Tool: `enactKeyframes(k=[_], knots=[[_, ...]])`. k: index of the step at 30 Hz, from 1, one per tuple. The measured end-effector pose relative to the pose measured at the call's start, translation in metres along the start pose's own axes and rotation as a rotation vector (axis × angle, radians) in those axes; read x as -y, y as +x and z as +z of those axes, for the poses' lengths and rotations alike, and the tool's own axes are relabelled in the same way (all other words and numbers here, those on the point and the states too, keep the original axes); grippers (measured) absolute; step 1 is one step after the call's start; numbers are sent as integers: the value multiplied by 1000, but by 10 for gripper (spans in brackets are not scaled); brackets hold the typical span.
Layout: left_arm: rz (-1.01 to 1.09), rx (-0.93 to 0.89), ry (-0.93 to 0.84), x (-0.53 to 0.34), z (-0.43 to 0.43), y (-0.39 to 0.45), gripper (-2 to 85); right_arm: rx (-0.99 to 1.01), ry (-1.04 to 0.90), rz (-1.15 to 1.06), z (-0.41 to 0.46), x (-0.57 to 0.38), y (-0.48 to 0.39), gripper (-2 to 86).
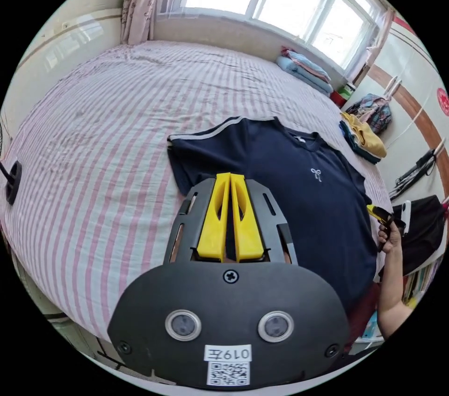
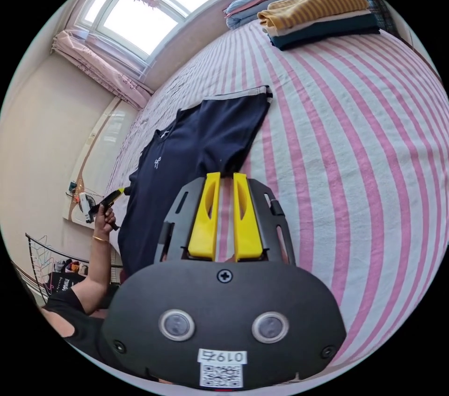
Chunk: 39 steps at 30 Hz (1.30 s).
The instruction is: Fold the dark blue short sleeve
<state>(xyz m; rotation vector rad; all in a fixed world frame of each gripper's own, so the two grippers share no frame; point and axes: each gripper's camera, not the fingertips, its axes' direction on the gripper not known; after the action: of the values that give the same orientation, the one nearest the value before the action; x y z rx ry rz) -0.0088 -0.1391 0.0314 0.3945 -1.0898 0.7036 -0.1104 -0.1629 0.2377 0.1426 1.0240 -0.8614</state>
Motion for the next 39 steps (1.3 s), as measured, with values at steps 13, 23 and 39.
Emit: enactKeyframes(k=[13, 23, 39], knots=[[1010, -173, 154, -106, 127, 329, 44, 46, 59, -40, -63, 124, 25, 103], [1296, -59, 48, -160, 235, 353, 55, 171, -96, -52, -54, 177, 37, 91], [1213, -192, -125, -175, 310, 299, 5, 21, -92, -85, -59, 215, 11, -4]])
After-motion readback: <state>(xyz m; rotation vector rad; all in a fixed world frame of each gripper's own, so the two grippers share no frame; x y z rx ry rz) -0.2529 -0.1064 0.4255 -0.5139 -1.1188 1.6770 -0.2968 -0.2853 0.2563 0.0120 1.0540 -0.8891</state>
